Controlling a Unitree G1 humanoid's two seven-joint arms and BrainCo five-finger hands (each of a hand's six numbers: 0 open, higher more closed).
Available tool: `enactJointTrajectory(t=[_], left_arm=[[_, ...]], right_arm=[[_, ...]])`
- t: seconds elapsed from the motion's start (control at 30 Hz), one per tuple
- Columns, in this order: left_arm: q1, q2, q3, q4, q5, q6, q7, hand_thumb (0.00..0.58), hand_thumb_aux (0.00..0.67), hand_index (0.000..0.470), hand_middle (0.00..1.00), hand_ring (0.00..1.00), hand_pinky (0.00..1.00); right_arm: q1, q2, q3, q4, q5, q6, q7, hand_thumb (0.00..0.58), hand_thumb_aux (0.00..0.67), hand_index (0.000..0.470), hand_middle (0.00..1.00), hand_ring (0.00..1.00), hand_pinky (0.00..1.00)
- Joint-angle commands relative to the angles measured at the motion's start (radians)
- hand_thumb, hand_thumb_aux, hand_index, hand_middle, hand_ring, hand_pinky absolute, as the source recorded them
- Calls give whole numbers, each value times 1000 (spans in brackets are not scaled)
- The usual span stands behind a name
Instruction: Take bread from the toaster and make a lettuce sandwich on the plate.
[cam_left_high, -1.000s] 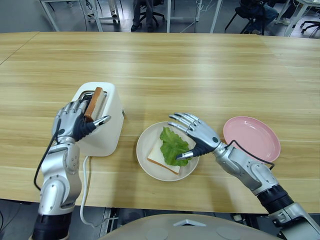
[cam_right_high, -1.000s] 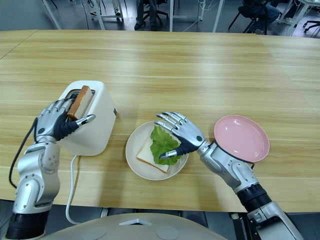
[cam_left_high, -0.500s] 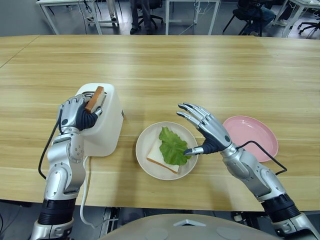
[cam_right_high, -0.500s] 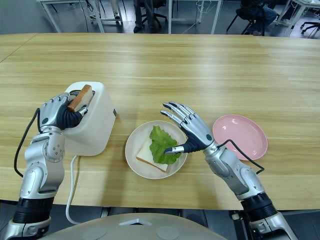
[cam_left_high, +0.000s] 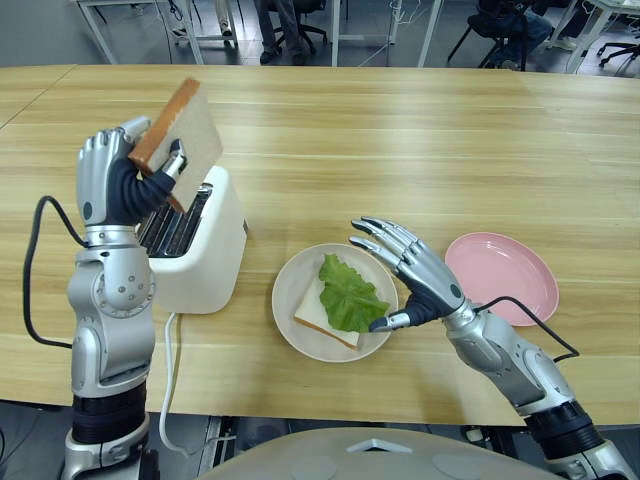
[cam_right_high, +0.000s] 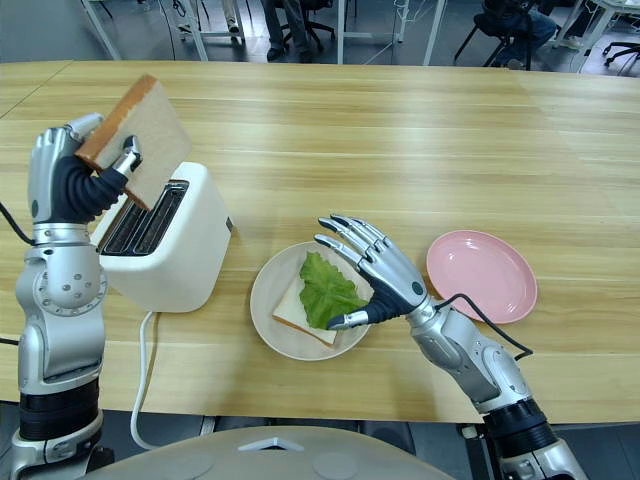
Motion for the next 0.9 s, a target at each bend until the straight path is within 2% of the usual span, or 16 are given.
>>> enactJointTrajectory(t=[0.03, 0.2, 0.33, 0.5, 0.63, 0.83, 0.9], left_arm=[[-33, -26, -37, -66, -157, -13, -86, 580, 670, 460, 1000, 1000, 1000], [-28, -47, -217, 7, -300, 39, -282, 580, 670, 460, 1000, 1000, 1000], [-5, -114, -289, 73, -340, 87, -293, 580, 670, 460, 1000, 1000, 1000], [131, -228, -425, 142, -379, 110, -292, 580, 670, 460, 1000, 1000, 1000], [181, -185, -537, 254, -364, -3, -357, 580, 670, 460, 1000, 1000, 1000], [52, -66, -515, 426, -412, -149, -462, 580, 670, 460, 1000, 1000, 1000], [-2, -17, -519, 456, -462, -197, -554, 580, 670, 460, 1000, 1000, 1000]], right_arm=[[27, -13, -47, -66, -101, -51, -93, 0, 0, 0, 0, 0, 0], [71, -39, -158, -153, -155, -83, -192, 0, 0, 0, 0, 0, 0], [93, -83, -235, -180, -201, -90, -226, 0, 0, 0, 0, 0, 0], [129, -143, -283, -212, -239, -122, -236, 0, 0, 0, 0, 0, 0], [145, -172, -258, -185, -258, -153, -226, 0, 0, 0, 0, 0, 0], [142, -178, -181, -142, -282, -185, -200, 0, 0, 0, 0, 0, 0], [136, -181, -158, -130, -276, -194, -185, 0, 0, 0, 0, 0, 0]])
